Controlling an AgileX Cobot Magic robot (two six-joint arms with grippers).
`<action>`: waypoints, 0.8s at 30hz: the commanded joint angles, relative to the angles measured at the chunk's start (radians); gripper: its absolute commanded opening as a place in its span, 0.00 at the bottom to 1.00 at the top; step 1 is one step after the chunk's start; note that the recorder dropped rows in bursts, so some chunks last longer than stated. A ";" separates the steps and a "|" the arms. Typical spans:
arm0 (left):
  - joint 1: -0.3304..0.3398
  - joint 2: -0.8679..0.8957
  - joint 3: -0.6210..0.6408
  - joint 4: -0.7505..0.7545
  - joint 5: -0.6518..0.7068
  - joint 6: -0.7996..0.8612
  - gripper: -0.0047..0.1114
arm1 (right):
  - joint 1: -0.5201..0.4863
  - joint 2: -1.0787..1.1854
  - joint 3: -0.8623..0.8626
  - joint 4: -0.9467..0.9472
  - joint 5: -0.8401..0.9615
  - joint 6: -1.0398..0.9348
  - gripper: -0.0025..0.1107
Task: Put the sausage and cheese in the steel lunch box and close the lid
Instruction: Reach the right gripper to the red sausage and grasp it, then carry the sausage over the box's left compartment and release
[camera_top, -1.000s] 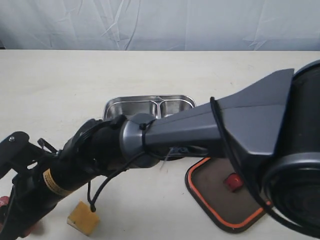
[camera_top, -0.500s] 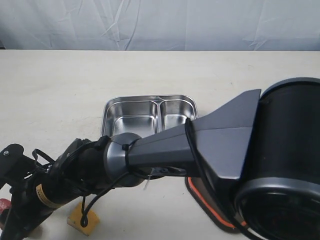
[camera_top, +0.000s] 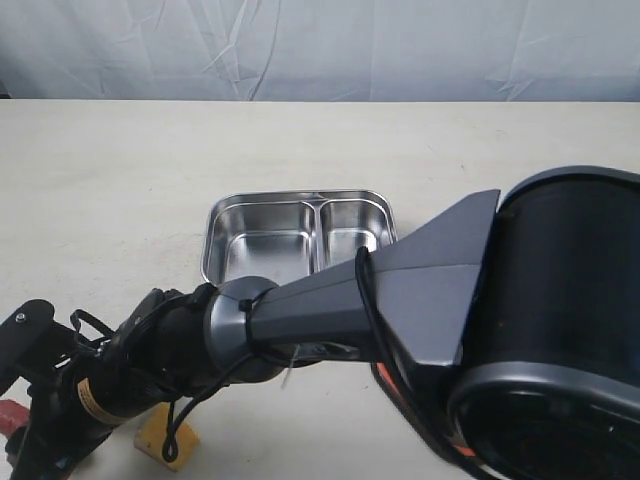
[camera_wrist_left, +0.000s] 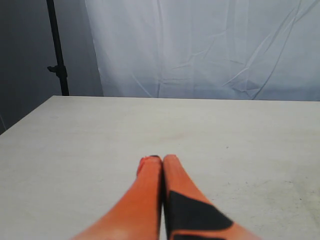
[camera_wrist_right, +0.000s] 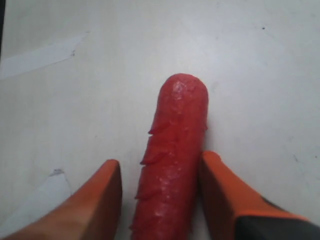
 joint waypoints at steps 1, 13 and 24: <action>0.000 -0.004 0.004 0.000 -0.004 -0.004 0.04 | 0.003 0.000 -0.006 0.000 0.002 0.002 0.25; 0.000 -0.004 0.004 0.000 -0.004 -0.004 0.04 | -0.019 -0.090 -0.006 0.000 0.059 0.034 0.01; 0.000 -0.004 0.004 0.000 -0.004 -0.004 0.04 | -0.197 -0.127 -0.006 0.000 0.053 0.094 0.01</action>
